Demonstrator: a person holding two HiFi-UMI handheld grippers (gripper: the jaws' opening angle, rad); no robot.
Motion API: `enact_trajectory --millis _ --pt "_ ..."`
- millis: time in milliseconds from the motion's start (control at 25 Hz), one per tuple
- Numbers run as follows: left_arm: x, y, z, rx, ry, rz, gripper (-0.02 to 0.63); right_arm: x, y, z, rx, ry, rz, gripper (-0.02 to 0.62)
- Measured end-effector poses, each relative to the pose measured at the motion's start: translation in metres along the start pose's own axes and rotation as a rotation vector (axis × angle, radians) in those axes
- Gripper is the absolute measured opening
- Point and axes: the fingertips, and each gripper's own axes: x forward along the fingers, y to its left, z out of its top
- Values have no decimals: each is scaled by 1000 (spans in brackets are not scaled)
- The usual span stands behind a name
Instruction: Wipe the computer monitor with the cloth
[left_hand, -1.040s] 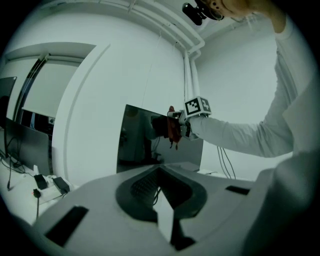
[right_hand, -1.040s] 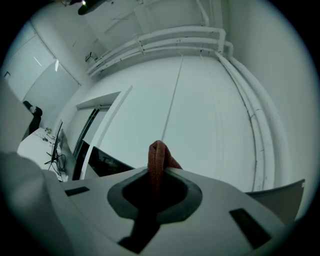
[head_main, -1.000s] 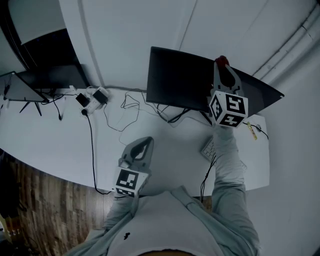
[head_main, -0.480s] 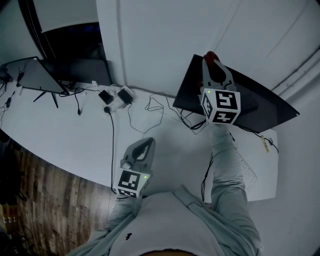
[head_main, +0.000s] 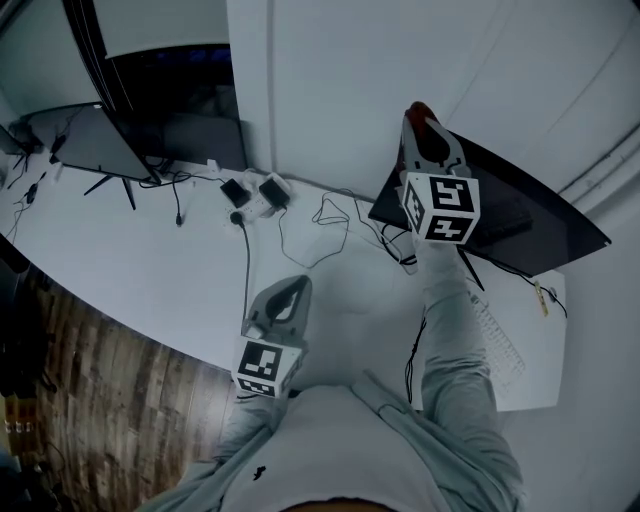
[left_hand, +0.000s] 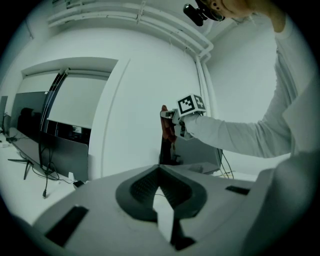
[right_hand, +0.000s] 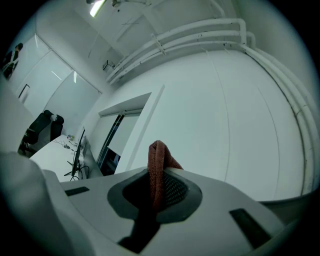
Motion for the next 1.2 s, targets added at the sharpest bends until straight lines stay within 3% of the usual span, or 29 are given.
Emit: enact_trajectory --millis 520,1200 --pt "-10 -8 8 28 -14 -3 20 -51 -11 3 28 -46 -32 35" --pt "4 -76 9 62 -15 -132 20 -213 -48 -30 40 -18 -113 35"
